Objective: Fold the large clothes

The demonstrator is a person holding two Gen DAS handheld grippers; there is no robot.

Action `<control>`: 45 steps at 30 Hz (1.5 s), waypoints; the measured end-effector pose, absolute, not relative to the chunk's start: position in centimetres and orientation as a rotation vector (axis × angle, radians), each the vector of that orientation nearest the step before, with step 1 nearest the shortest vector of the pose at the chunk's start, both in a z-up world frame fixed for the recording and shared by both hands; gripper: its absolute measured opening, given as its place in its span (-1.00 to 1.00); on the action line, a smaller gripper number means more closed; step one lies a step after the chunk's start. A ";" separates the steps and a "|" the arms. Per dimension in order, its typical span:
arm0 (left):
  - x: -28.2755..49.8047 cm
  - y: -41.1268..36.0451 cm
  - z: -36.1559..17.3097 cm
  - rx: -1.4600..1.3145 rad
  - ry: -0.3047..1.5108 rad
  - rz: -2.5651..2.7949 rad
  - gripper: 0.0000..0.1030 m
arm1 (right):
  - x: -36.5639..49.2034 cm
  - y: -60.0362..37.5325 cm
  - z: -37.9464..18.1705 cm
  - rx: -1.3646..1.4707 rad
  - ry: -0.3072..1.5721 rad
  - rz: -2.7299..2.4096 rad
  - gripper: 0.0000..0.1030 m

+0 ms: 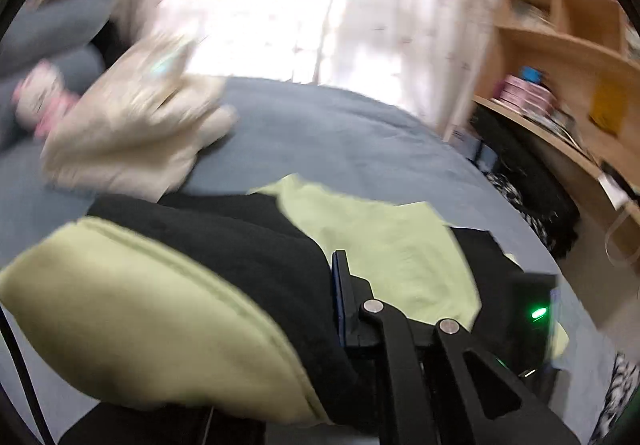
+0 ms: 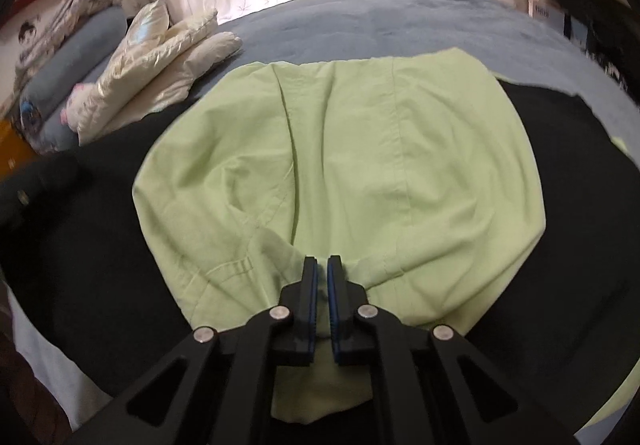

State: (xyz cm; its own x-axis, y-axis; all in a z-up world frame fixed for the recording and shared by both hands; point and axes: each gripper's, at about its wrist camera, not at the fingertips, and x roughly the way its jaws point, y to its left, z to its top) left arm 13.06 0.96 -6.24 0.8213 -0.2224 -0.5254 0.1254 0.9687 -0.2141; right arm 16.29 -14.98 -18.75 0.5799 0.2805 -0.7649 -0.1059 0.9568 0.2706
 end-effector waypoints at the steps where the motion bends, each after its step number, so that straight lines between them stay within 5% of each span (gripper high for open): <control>1: 13.2 -0.3 -5.5 -0.145 0.567 -0.205 -0.88 | 16.1 -15.3 -18.8 0.223 0.928 0.236 -0.90; 12: 13.3 -15.4 -3.2 0.145 0.550 -0.419 -0.88 | 11.4 -23.2 -17.9 0.608 0.936 0.299 -0.90; 19: 11.7 -25.7 -8.0 0.345 0.658 -0.538 -0.88 | 4.4 -36.6 -15.7 0.641 0.785 -0.131 -0.89; 24: 12.3 -27.8 -12.8 0.380 0.806 -0.525 -0.78 | 2.8 -40.4 -16.4 0.688 0.779 -0.204 -0.90; 38: 10.4 -29.2 -12.9 0.458 0.731 -0.609 -0.75 | 2.0 -41.6 -16.6 0.710 0.765 -0.211 -0.90; 43: 10.2 -28.2 -13.9 0.478 0.802 -0.619 -0.22 | 2.0 -41.9 -16.3 0.704 0.783 -0.218 -0.90; 45: 10.0 -26.9 -12.7 0.431 0.808 -0.644 0.68 | 2.1 -41.9 -16.0 0.686 0.787 -0.213 -0.89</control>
State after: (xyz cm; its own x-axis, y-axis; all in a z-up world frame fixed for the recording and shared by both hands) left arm 9.95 -26.85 -12.73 0.5197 -0.3606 -0.7746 0.6741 0.7301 0.1124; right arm 2.09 -41.85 -16.02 0.6977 0.0708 -0.7129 0.4202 0.7655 0.4873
